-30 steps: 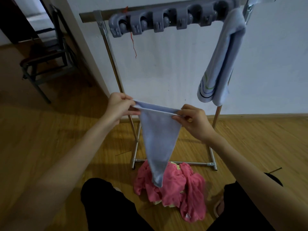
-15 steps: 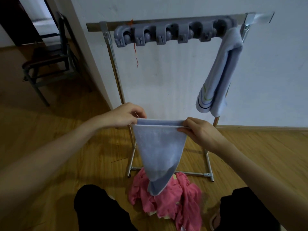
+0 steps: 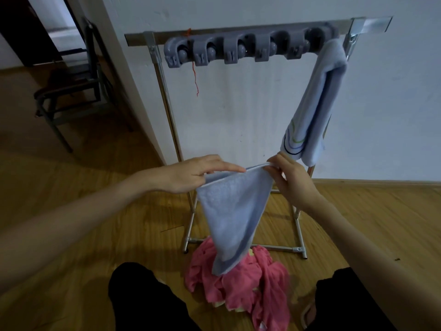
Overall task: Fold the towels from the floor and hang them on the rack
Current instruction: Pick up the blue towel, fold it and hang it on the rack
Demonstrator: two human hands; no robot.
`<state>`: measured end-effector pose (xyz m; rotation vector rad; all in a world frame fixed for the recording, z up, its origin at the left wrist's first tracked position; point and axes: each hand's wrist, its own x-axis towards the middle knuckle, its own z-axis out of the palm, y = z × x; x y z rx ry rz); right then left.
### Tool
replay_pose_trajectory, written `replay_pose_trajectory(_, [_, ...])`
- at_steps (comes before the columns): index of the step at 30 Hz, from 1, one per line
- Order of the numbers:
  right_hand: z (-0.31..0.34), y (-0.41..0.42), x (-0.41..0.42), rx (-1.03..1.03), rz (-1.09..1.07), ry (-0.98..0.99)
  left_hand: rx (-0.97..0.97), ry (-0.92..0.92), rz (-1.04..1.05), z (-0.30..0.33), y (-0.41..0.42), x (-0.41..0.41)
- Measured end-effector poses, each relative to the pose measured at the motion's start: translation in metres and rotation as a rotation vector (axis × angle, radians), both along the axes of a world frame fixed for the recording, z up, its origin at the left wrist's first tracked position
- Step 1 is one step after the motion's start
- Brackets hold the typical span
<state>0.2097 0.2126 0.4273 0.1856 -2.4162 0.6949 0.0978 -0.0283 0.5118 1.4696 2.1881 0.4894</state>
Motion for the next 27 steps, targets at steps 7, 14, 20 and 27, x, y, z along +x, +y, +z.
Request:
replay_pose_trajectory(7, [0.011, -0.014, -0.016, -0.347, -0.024, 0.008, -0.089, 0.067, -0.134, 0.015, 0.003, -0.003])
replay_pose_trajectory(14, [0.02, -0.025, -0.03, -0.437, 0.015, 0.007, -0.221, 0.168, -0.189, 0.042, 0.003, 0.0])
replay_pose_trajectory(20, [0.016, -0.032, -0.035, -0.399, 0.047, -0.024, -0.106, 0.333, -0.287, 0.037, 0.006, -0.007])
replay_pose_trajectory(27, [0.011, -0.025, -0.029, -0.406, -0.021, -0.037, 0.172, 0.63, -0.341, 0.02, -0.003, -0.003])
